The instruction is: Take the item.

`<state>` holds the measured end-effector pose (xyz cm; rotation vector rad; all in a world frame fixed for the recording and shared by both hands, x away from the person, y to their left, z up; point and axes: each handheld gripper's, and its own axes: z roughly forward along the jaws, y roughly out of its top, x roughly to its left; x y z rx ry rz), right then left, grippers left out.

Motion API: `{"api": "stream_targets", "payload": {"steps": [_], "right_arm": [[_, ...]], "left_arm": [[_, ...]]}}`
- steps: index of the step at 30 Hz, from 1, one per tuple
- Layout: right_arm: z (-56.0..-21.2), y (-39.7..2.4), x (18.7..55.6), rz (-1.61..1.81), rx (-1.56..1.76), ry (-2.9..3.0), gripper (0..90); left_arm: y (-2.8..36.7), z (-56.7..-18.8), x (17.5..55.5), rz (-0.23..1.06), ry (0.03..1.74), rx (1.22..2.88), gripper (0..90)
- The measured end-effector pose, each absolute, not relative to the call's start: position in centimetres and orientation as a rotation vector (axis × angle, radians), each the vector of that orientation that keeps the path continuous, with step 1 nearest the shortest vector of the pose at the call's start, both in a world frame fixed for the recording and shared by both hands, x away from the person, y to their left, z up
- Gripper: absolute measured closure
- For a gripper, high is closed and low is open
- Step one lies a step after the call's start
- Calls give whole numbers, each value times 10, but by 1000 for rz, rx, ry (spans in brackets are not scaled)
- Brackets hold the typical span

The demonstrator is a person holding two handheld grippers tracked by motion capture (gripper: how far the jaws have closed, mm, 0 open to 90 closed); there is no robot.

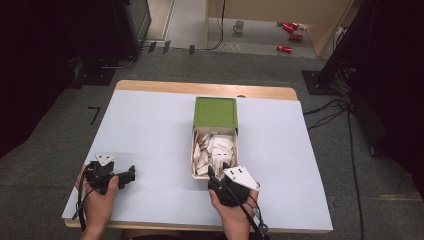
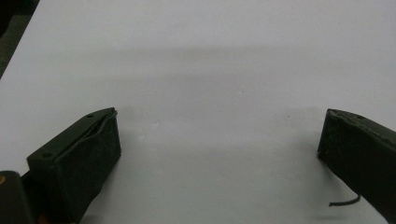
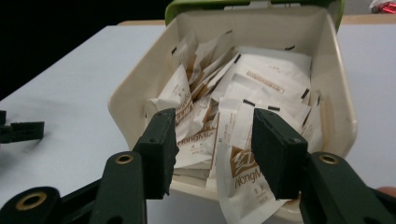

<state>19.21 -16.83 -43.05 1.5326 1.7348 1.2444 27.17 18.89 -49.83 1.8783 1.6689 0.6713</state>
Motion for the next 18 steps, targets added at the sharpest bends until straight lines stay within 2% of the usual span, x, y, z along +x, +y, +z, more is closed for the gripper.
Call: {"api": "stream_targets", "payload": {"steps": [18], "right_arm": [[-459, -169, 194, 1105, 1562, 1736, 537]], "left_arm": [[189, -498, 272, 671, 1669, 1877, 0]]}}
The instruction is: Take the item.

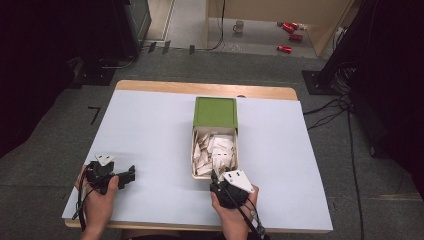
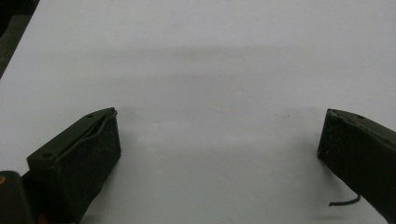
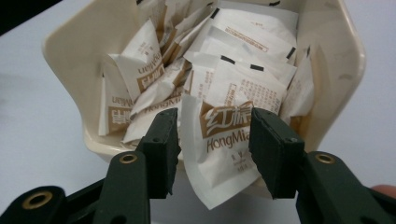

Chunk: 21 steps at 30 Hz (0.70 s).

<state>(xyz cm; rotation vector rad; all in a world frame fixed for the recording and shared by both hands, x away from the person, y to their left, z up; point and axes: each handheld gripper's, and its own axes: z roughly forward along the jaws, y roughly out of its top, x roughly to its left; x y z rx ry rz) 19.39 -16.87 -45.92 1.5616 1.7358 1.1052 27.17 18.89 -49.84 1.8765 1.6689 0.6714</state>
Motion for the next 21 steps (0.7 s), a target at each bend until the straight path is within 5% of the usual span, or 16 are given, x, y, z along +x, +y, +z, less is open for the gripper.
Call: {"api": "stream_targets", "payload": {"steps": [6, 12, 21], "right_arm": [[-464, -172, 189, 1102, 1555, 1694, 610], [-460, -176, 185, 1112, 1536, 1635, 813], [-451, -181, 181, 1188, 1534, 1607, 856]], "left_arm": [[189, -498, 272, 671, 1669, 1877, 0], [189, -498, 272, 671, 1669, 1876, 0], [189, -498, 272, 671, 1669, 1877, 0]]}}
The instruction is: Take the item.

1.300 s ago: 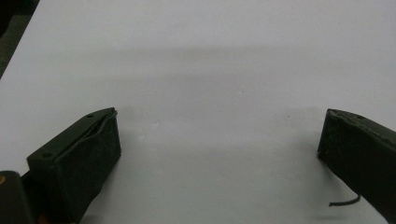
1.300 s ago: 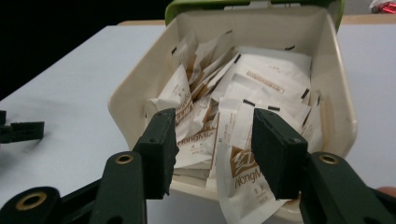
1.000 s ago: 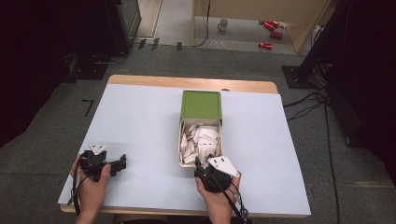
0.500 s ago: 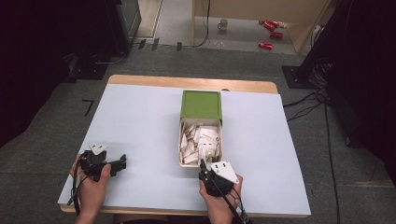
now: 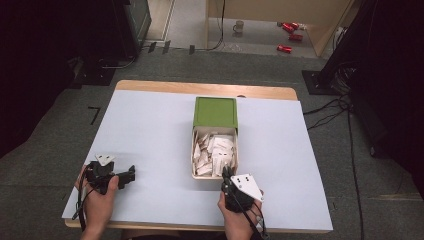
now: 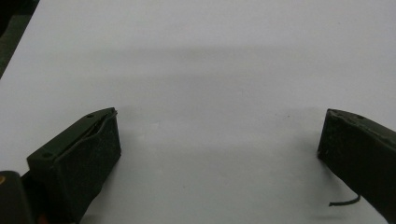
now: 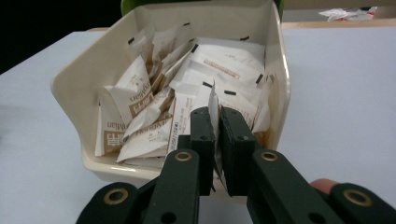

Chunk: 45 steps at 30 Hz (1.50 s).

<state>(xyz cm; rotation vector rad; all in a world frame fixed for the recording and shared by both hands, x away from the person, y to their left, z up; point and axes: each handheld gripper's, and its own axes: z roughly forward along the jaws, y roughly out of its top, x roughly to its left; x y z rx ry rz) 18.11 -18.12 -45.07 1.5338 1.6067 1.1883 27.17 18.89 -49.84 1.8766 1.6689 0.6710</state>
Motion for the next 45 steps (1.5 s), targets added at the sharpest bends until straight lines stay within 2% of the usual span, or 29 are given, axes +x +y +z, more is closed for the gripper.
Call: {"api": "stream_targets", "payload": {"steps": [20, 45], "right_arm": [[-414, -184, 182, 1256, 1489, 1577, 857], [-380, -215, 184, 1243, 1477, 1493, 854]], "left_arm": [[189, -498, 272, 670, 1669, 1878, 0], [189, -498, 272, 671, 1669, 1878, 0]]}}
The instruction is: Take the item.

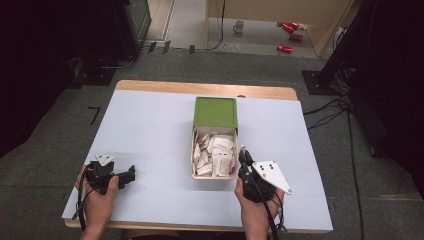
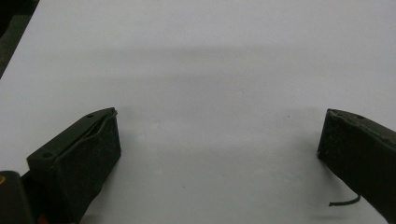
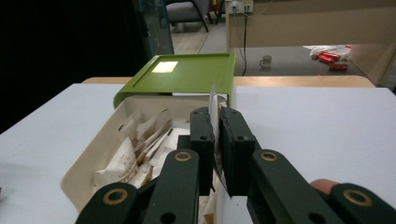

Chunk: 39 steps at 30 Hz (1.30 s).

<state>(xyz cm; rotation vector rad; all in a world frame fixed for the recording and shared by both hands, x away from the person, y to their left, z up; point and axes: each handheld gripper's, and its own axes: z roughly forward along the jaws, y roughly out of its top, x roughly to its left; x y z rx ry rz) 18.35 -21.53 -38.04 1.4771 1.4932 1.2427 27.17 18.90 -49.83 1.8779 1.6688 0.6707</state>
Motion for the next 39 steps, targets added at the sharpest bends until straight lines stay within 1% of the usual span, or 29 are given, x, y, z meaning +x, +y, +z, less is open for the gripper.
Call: {"api": "stream_targets", "payload": {"steps": [12, 22, 39], "right_arm": [[-378, -246, 184, 1191, 1519, 1436, 854], [-382, -262, 187, 1168, 1540, 1421, 853], [-413, -291, 202, 1101, 1616, 1399, 849]], "left_arm": [[189, -498, 272, 671, 1669, 1878, 0], [189, -498, 272, 671, 1669, 1878, 0], [189, -498, 272, 671, 1669, 1876, 0]]}}
